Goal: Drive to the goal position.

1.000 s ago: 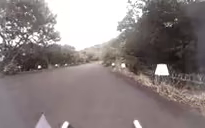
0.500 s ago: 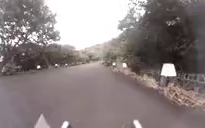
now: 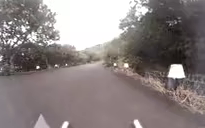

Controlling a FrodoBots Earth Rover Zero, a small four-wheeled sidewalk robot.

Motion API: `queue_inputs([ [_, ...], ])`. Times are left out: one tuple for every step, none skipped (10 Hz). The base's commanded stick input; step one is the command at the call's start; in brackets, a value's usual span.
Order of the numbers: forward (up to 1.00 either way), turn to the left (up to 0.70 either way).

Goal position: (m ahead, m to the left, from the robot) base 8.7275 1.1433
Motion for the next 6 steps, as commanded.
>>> queue_inputs([
  [0.50, 0.00],
  [0.50, 0.00],
  [0.50, 0.00],
  [0.50, 0.00],
  [0.50, 0.00],
  [0.50, 0.00],
])
